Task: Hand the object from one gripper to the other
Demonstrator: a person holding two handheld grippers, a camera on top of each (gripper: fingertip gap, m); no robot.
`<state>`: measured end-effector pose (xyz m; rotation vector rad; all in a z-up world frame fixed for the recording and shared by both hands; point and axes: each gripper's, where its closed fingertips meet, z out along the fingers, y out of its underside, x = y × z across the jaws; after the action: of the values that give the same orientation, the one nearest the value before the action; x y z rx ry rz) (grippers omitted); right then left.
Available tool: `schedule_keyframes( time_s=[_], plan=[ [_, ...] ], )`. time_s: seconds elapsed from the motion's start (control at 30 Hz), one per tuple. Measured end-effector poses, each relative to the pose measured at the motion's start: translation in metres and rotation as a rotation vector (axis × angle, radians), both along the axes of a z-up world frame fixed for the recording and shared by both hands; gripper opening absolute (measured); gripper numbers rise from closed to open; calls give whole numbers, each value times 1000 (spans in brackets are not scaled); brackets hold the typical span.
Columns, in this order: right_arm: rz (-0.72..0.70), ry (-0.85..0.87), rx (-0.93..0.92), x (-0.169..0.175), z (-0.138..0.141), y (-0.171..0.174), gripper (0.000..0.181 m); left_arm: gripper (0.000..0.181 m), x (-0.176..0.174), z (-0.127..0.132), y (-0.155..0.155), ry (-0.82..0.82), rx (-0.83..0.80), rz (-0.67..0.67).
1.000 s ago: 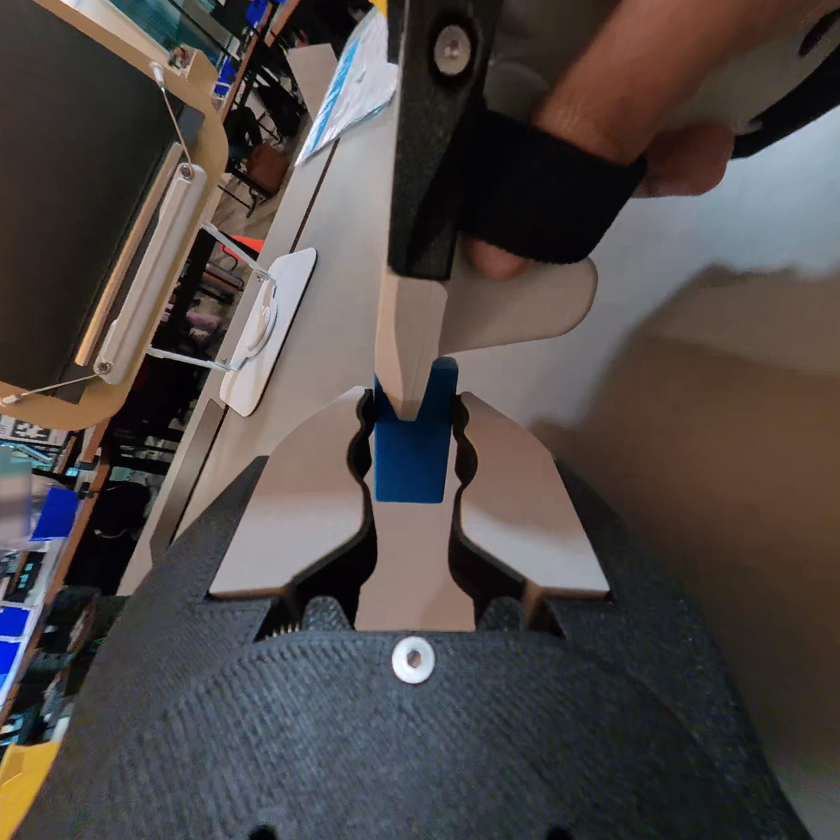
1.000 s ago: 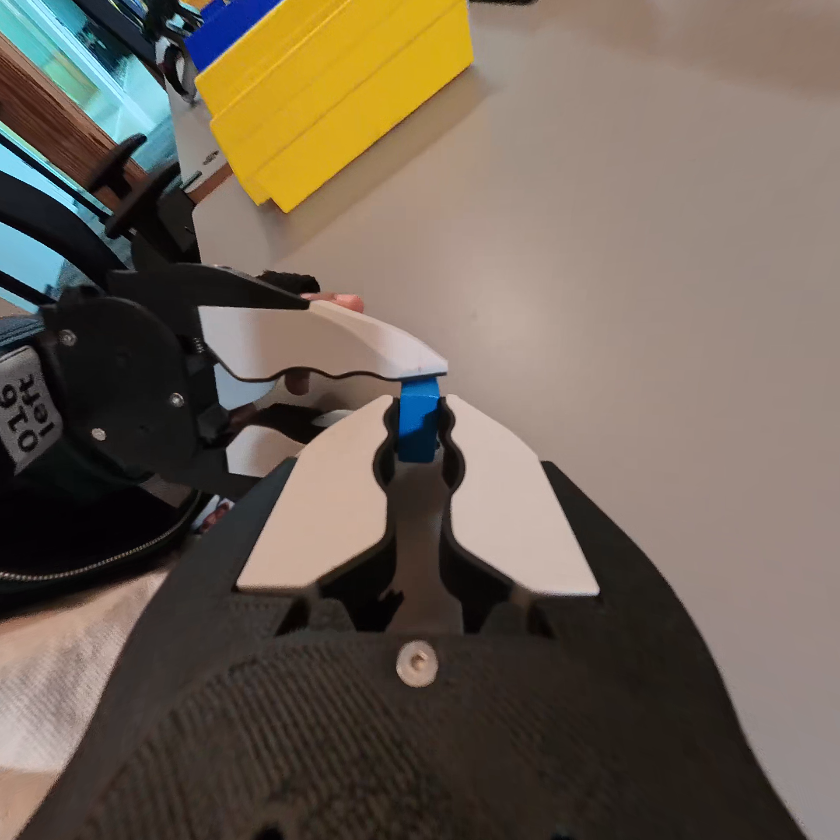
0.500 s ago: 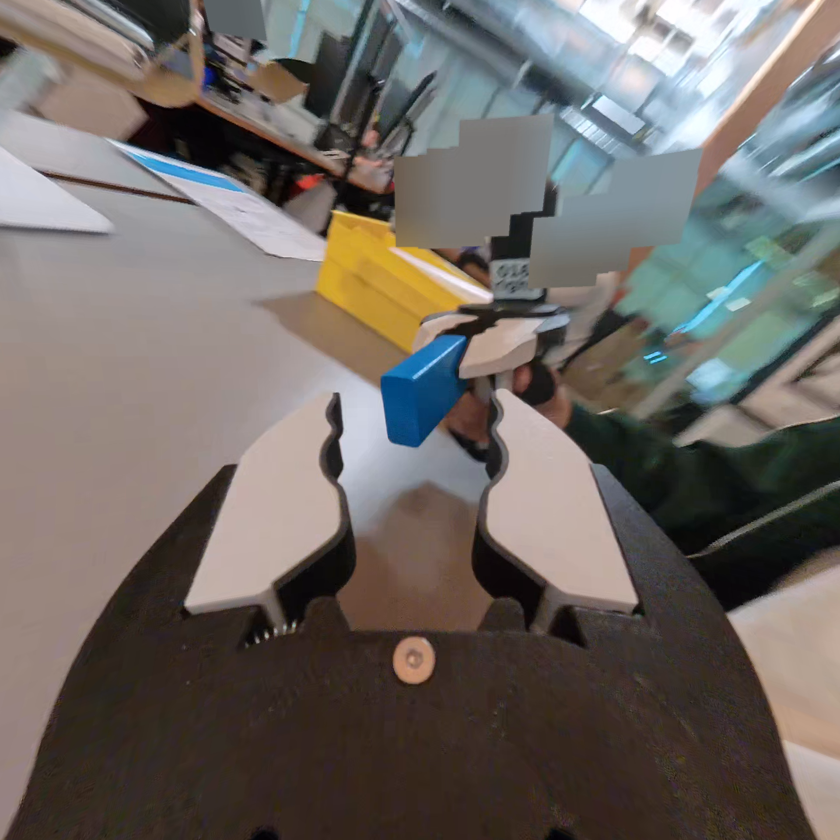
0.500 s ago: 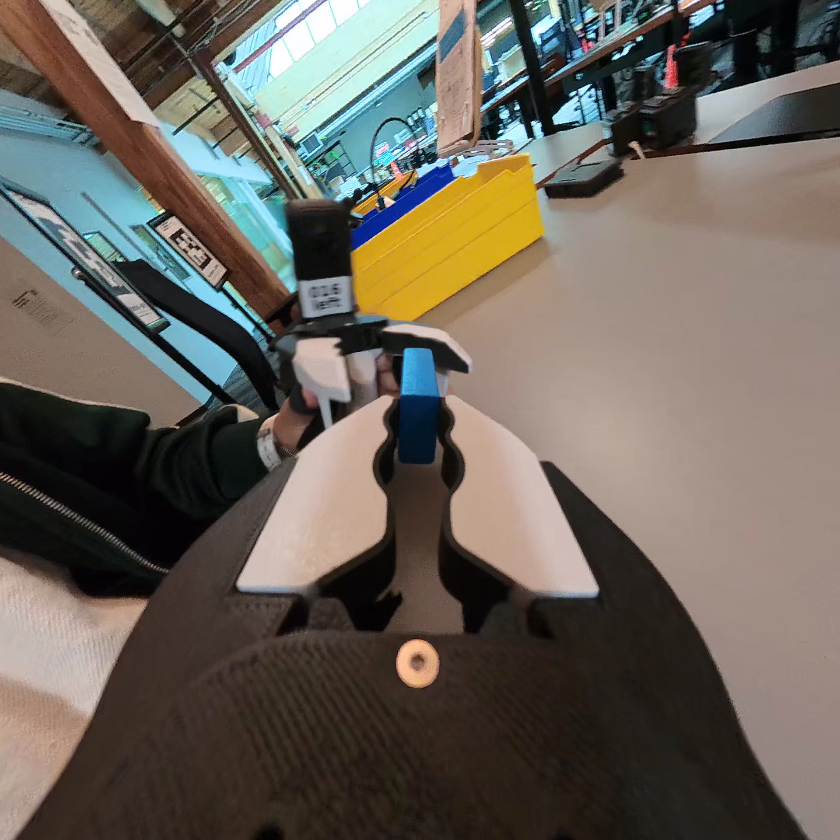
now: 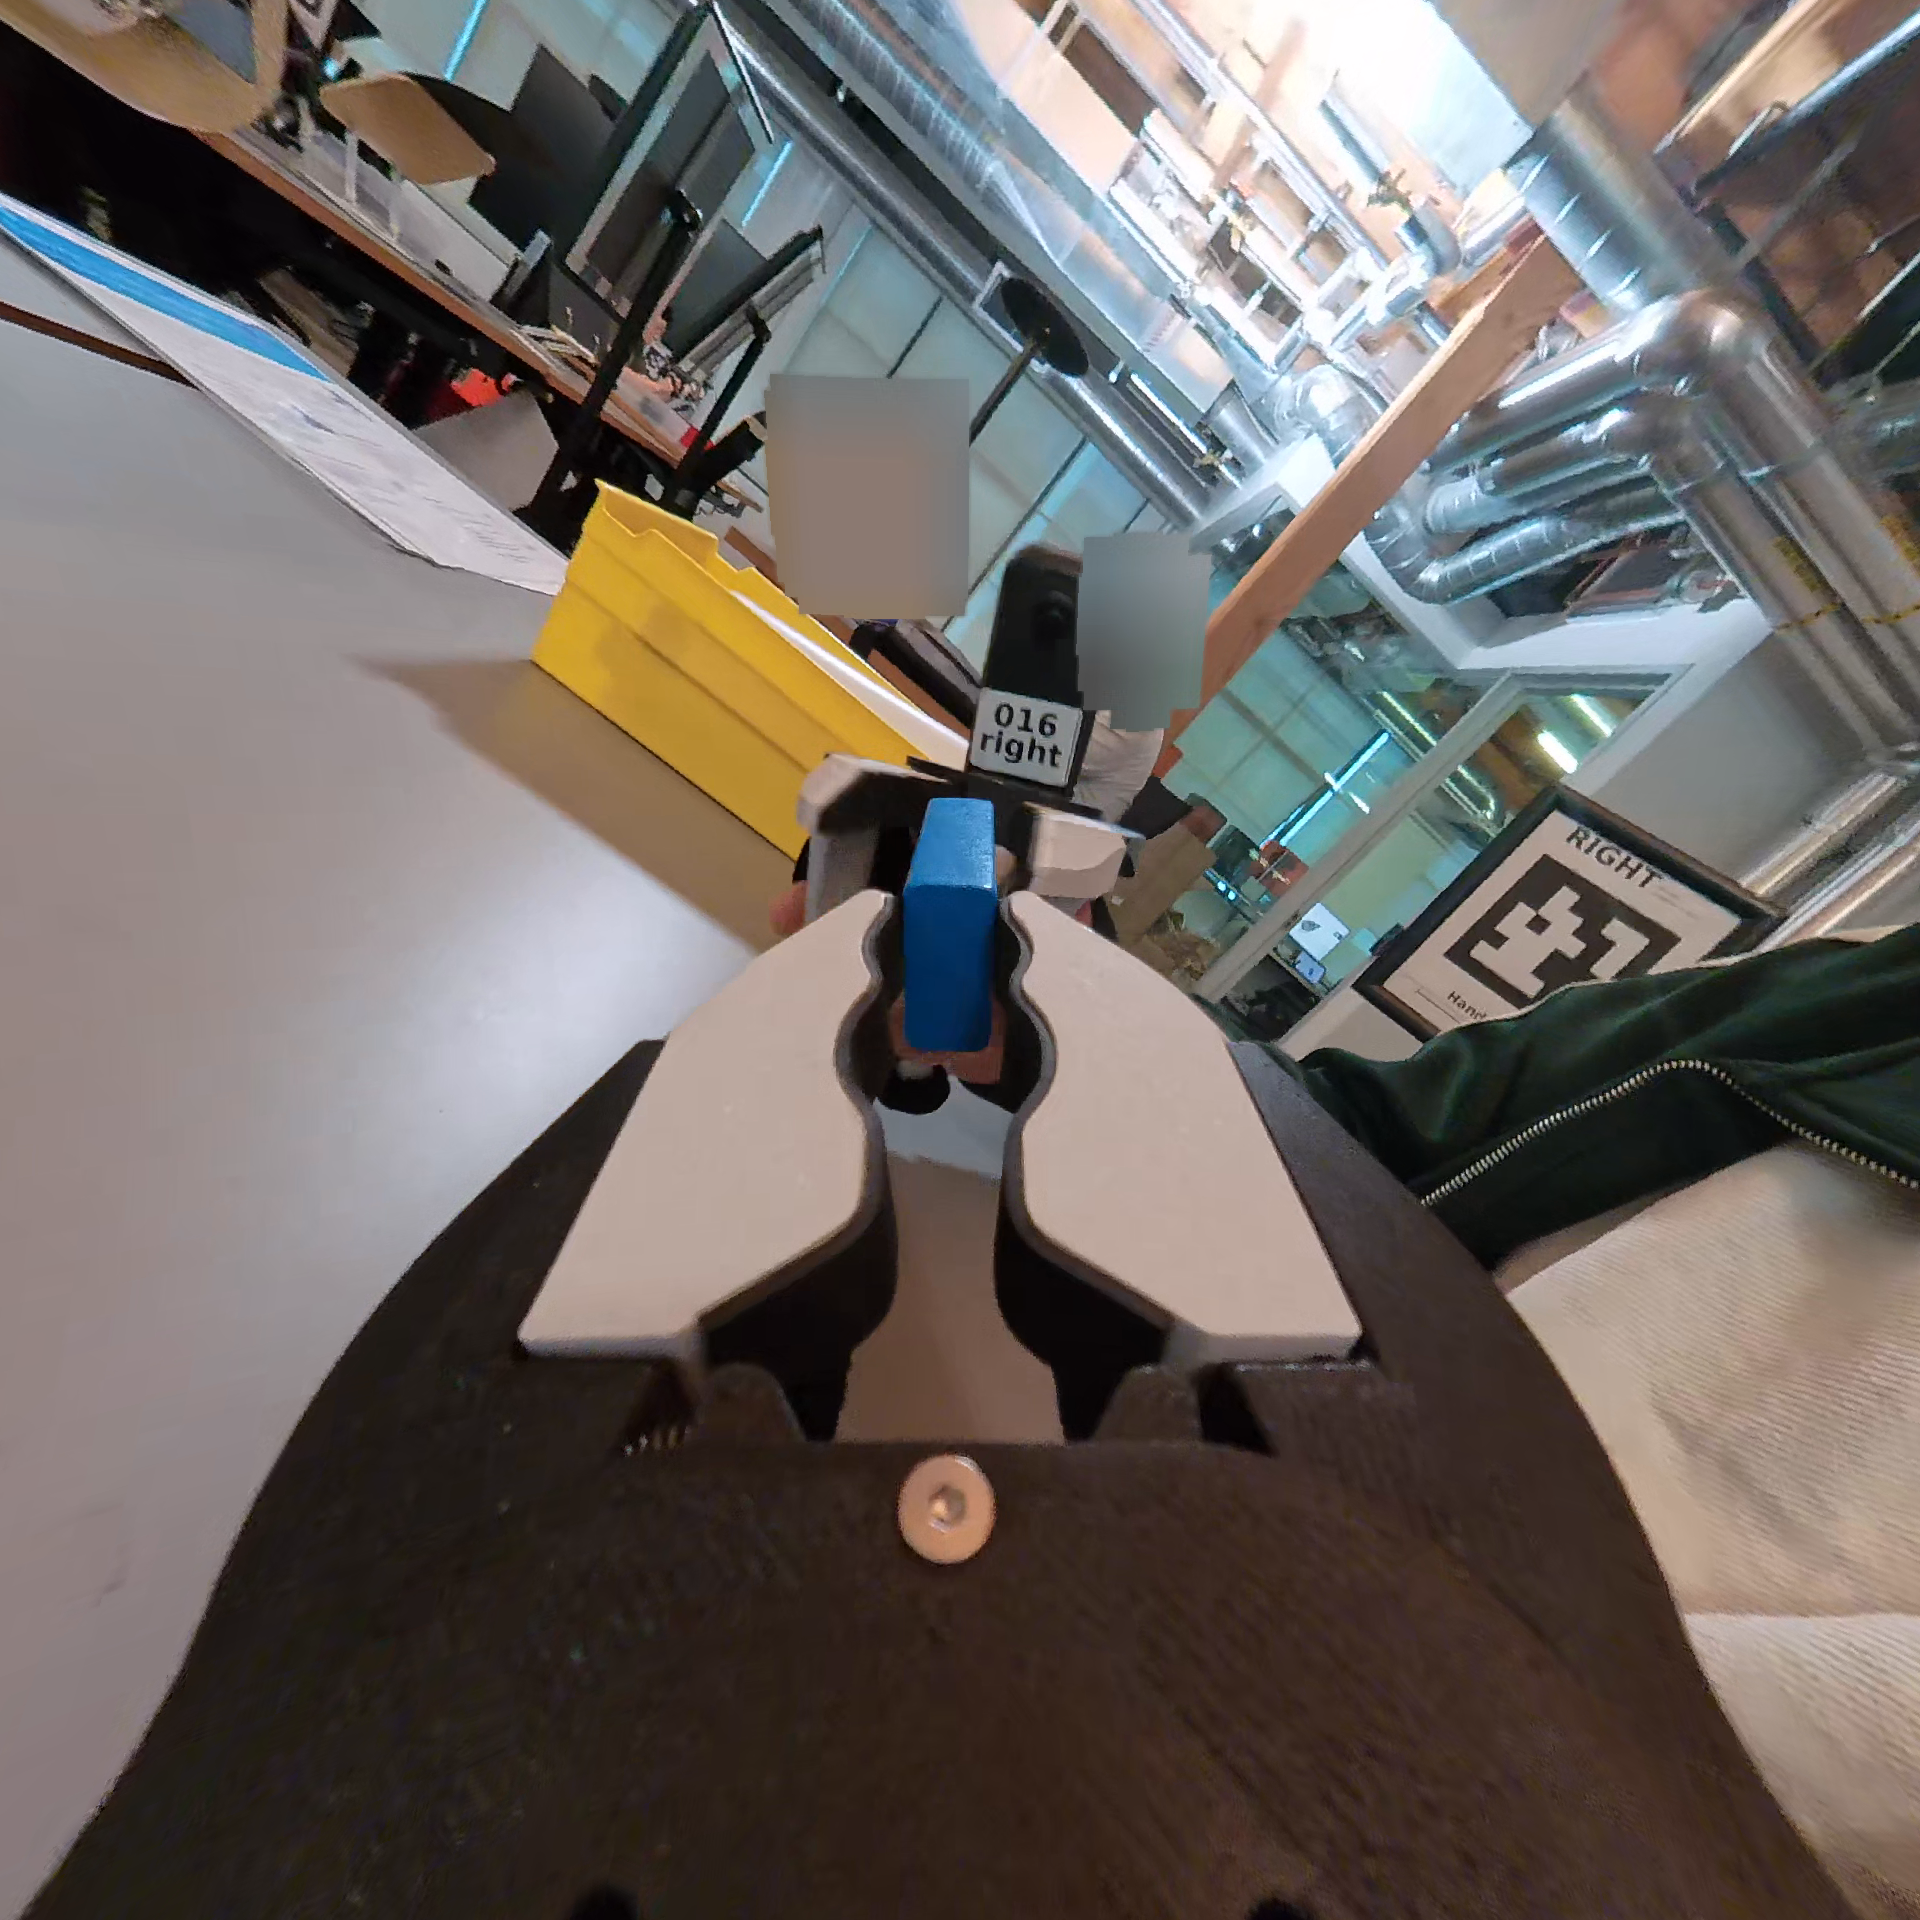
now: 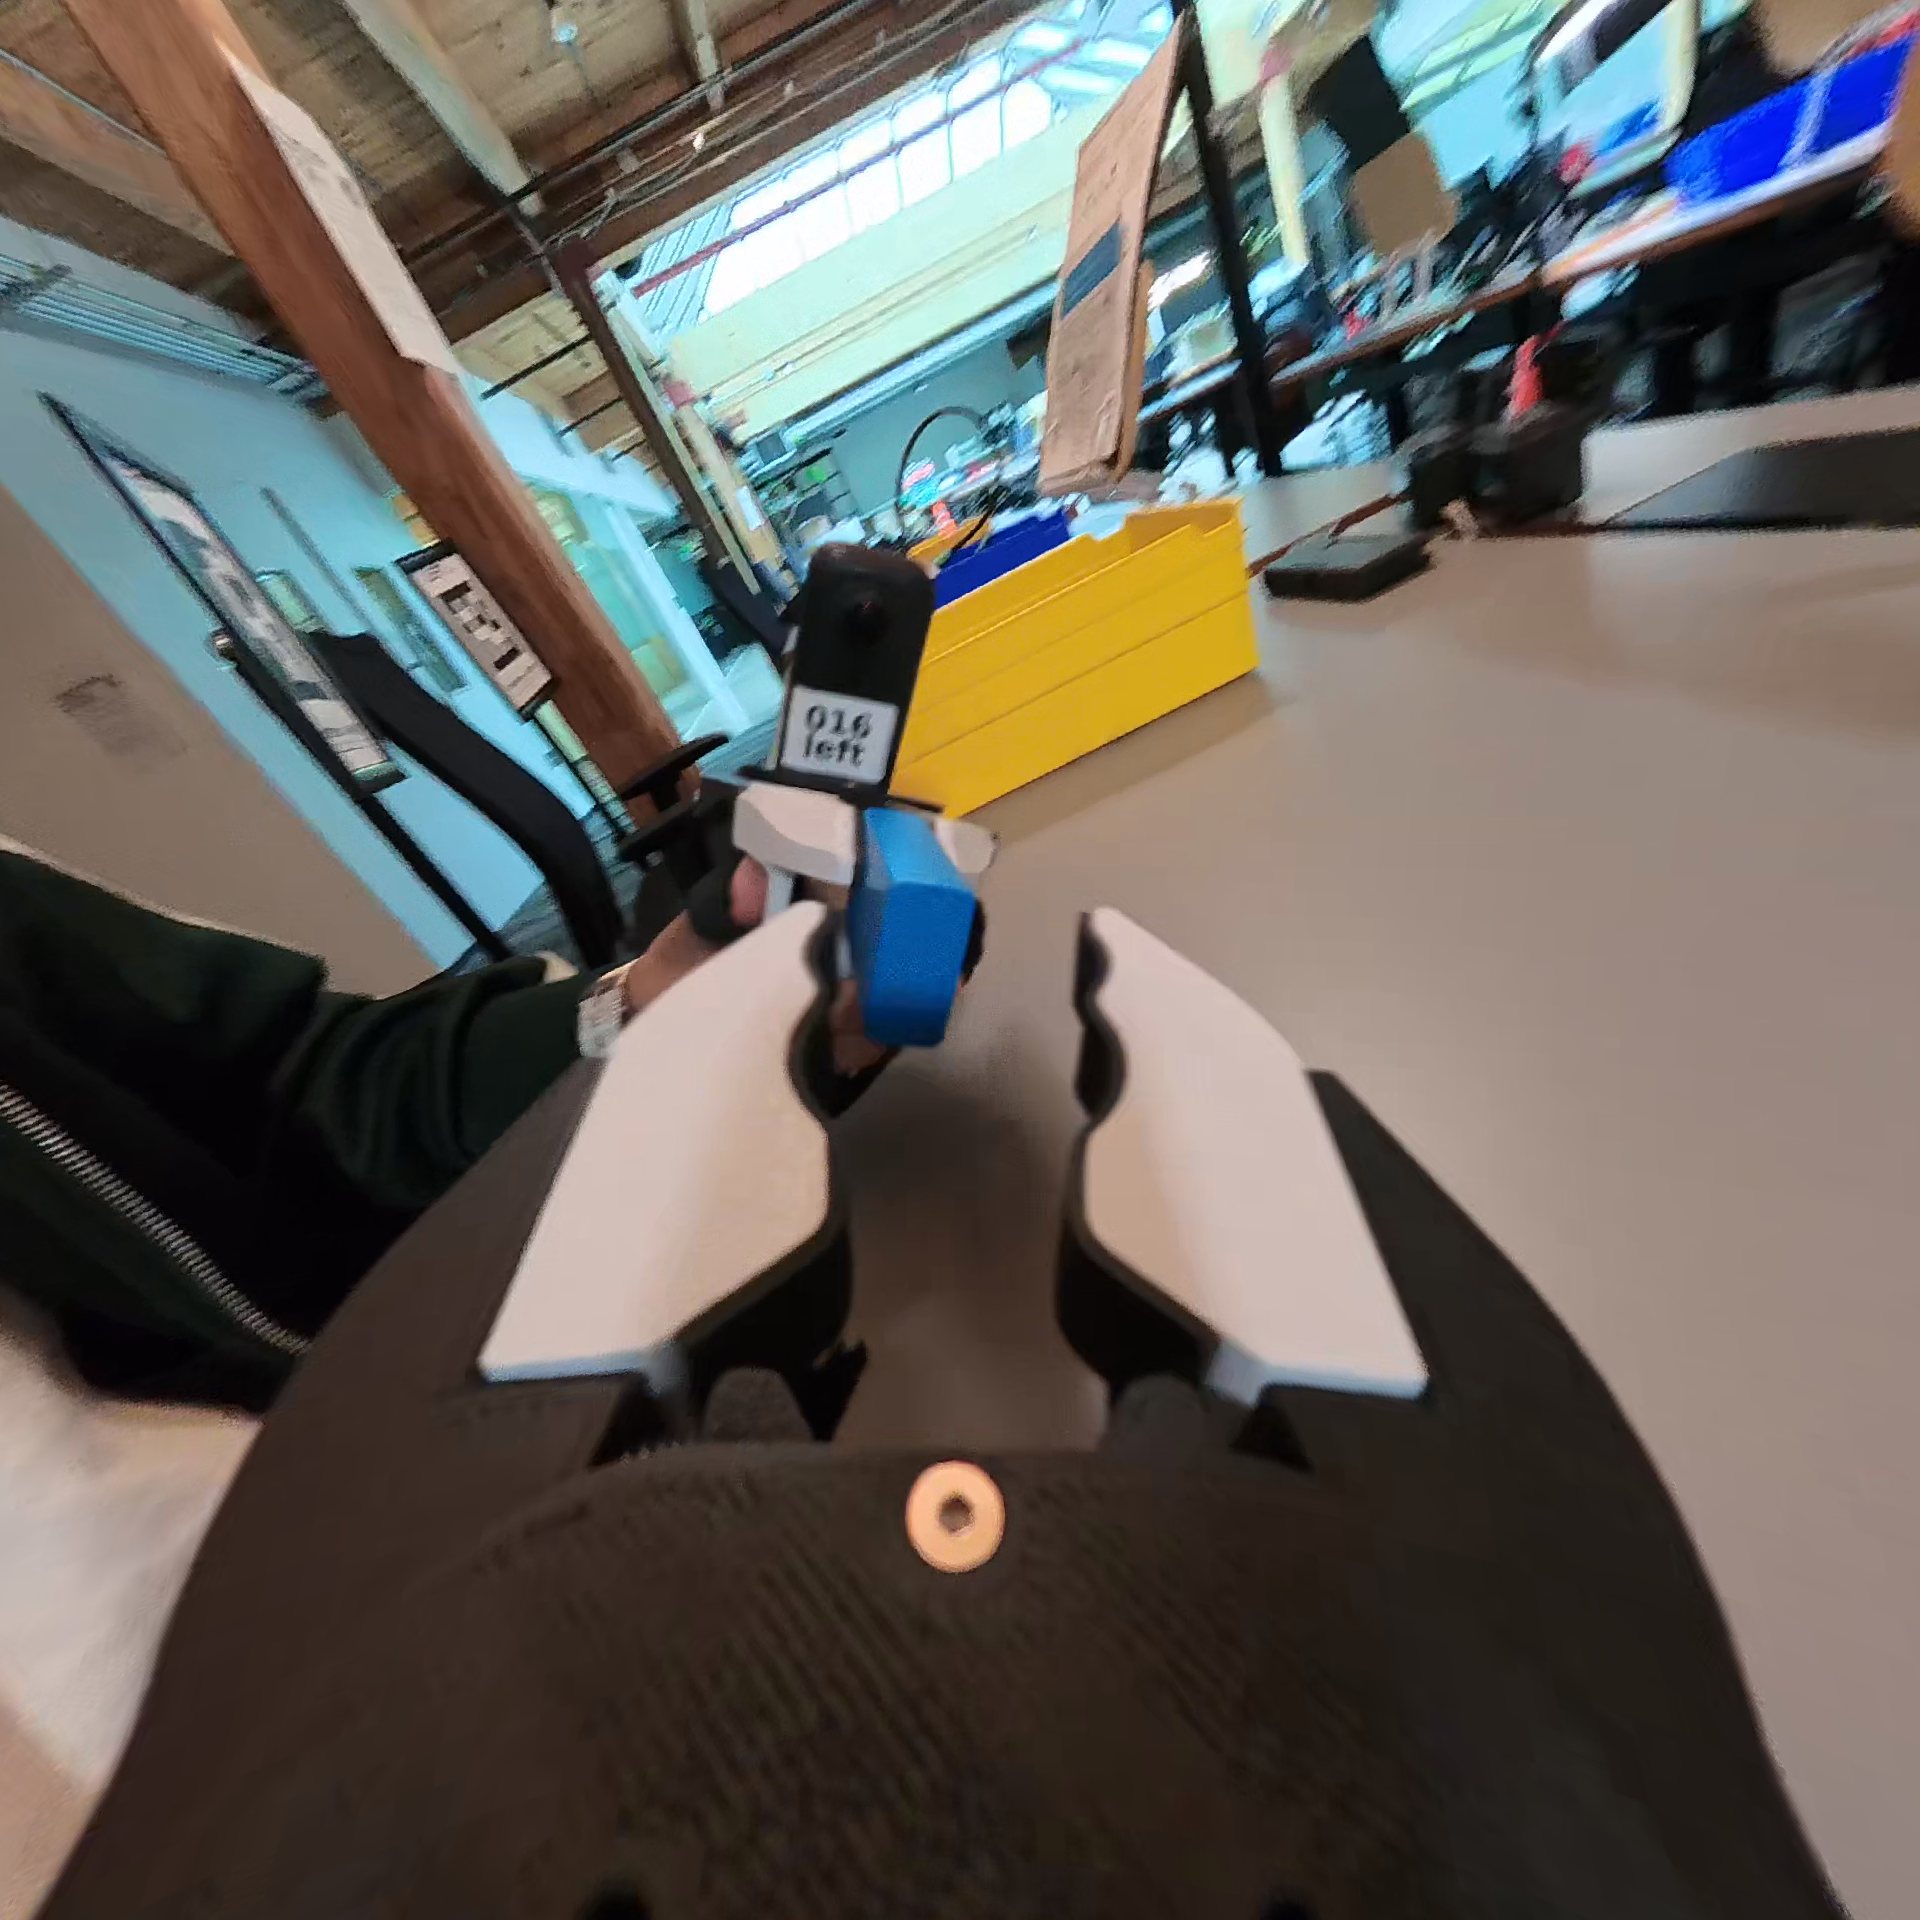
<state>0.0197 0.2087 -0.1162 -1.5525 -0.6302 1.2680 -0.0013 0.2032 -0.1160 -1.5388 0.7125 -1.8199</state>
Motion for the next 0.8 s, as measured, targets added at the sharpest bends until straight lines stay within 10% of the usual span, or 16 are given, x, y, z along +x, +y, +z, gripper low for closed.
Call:
schedule_keyframes(
  time_s=[0.2, 0.8],
  plan=[
    [-187, -98, 355, 11, 17, 8, 84, 17, -9, -4, 12, -46, -137, 7],
    [24, -395, 617, -14, -9, -21, 34, 18, -1, -18, -9, -27, -366, -259]
  ],
)
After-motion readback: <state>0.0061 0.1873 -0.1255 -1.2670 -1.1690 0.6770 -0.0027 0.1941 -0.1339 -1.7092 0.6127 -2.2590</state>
